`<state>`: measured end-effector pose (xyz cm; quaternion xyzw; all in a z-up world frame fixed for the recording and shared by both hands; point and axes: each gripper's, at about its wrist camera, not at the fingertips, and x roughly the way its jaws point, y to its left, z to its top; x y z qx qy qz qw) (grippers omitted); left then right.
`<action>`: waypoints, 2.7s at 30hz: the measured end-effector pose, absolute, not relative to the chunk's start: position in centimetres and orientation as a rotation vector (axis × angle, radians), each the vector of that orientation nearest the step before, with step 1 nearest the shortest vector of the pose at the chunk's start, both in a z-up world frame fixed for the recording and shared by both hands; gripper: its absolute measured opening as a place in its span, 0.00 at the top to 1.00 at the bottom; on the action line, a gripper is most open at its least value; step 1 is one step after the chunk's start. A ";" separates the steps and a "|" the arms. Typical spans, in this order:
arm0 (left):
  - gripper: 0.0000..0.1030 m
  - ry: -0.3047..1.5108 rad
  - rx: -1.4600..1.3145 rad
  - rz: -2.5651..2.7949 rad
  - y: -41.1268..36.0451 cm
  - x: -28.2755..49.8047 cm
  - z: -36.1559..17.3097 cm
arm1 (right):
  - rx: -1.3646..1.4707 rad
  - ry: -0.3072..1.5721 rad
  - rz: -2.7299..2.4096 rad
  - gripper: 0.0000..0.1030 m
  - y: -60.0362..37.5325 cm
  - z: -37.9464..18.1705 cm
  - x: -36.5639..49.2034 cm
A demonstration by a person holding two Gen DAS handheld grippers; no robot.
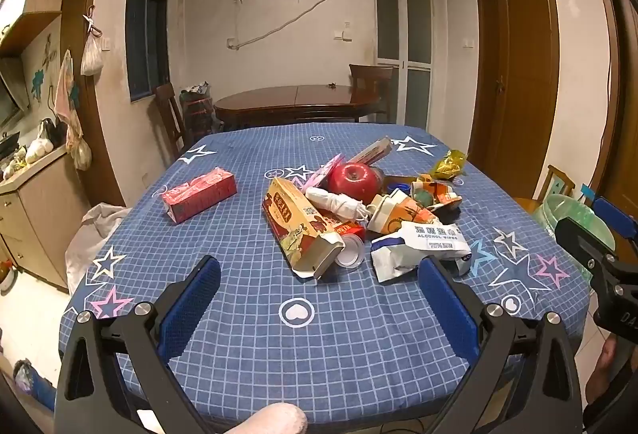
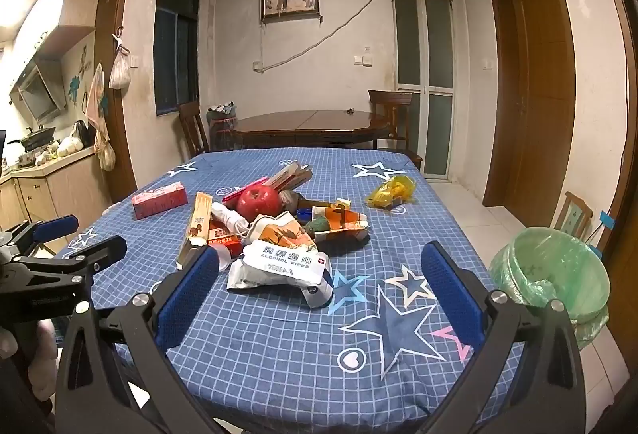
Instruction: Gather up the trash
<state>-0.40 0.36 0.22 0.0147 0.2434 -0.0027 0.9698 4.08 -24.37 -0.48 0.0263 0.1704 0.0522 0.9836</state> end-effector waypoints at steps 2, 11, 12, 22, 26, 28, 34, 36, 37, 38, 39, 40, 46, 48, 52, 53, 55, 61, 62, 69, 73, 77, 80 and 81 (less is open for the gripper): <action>0.04 0.491 0.030 -0.006 0.5 -0.6 0.3 | 0.051 0.344 0.104 0.05 -24.2 -0.8 4.0; 0.04 0.499 0.035 -0.009 0.2 0.0 -0.4 | 0.052 0.348 0.105 0.05 -24.4 -0.8 4.1; 0.04 0.499 0.035 -0.010 0.2 -0.1 -0.4 | 0.052 0.348 0.107 0.05 -24.3 -0.9 4.2; 0.04 0.503 0.037 -0.010 0.2 0.0 -1.0 | 0.052 0.350 0.107 0.05 -24.6 -1.0 3.8; 0.04 0.504 0.036 -0.011 0.2 -0.1 -0.9 | 0.051 0.352 0.108 0.05 -24.3 -0.8 4.1; 0.04 0.506 0.034 -0.011 0.2 0.1 -0.9 | 0.050 0.352 0.107 0.05 -24.3 -0.8 4.1; 0.04 0.508 0.036 -0.011 0.2 0.1 -1.0 | 0.050 0.353 0.108 0.05 -24.3 -0.8 4.1; 0.04 0.509 0.038 -0.010 0.2 0.1 -1.0 | 0.049 0.353 0.107 0.05 -24.3 -0.8 4.0; 0.04 0.509 0.037 -0.010 0.2 0.1 -1.0 | 0.049 0.353 0.107 0.05 -24.3 -0.8 4.0; 0.04 0.510 0.037 -0.010 0.2 0.1 -1.0 | 0.048 0.353 0.108 0.05 -24.3 -0.8 4.0; 0.04 0.510 0.036 -0.009 0.2 0.1 -1.1 | 0.049 0.353 0.107 0.05 -24.3 -0.8 4.0; 0.04 0.510 0.037 -0.009 0.2 0.1 -1.1 | 0.048 0.354 0.107 0.05 -24.3 -0.8 4.0; 0.04 0.513 0.037 -0.010 0.3 0.1 -1.2 | 0.047 0.355 0.106 0.05 -24.2 -1.3 4.2; 0.04 0.514 0.036 -0.010 0.4 0.1 -1.2 | 0.047 0.355 0.106 0.05 -24.2 -1.3 4.2; 0.04 0.514 0.036 -0.010 0.4 0.1 -1.2 | 0.047 0.355 0.106 0.05 -24.2 -1.3 4.2; 0.04 0.513 0.037 -0.010 0.3 0.2 -1.2 | 0.047 0.355 0.106 0.05 -24.2 -1.3 4.2; 0.04 0.514 0.038 -0.009 0.3 0.2 -1.2 | 0.047 0.354 0.106 0.05 -24.2 -1.3 4.2; 0.04 0.514 0.038 -0.009 0.3 0.2 -1.2 | 0.046 0.358 0.107 0.05 -24.2 -1.3 4.3; 0.04 0.515 0.037 -0.009 0.3 0.2 -1.2 | 0.045 0.358 0.107 0.05 -24.1 -1.3 4.2; 0.04 0.515 -0.009 -0.029 1.6 1.0 -1.8 | 0.039 0.365 0.112 0.05 -24.0 -1.7 4.2; 0.04 0.650 -0.093 -0.065 4.8 3.7 -3.4 | 0.032 0.382 0.142 0.05 -24.0 -2.1 4.6; 0.04 0.807 -0.174 -0.114 7.7 7.9 -5.5 | 0.038 0.421 0.177 0.05 -24.2 -2.9 5.4; 0.04 0.890 -0.256 -0.160 9.6 12.2 -6.7 | 0.055 0.451 0.195 0.05 -24.2 -3.7 6.3; 0.04 0.899 -0.265 -0.154 9.8 13.2 -6.9 | 0.058 0.459 0.197 0.05 -24.2 -3.9 6.5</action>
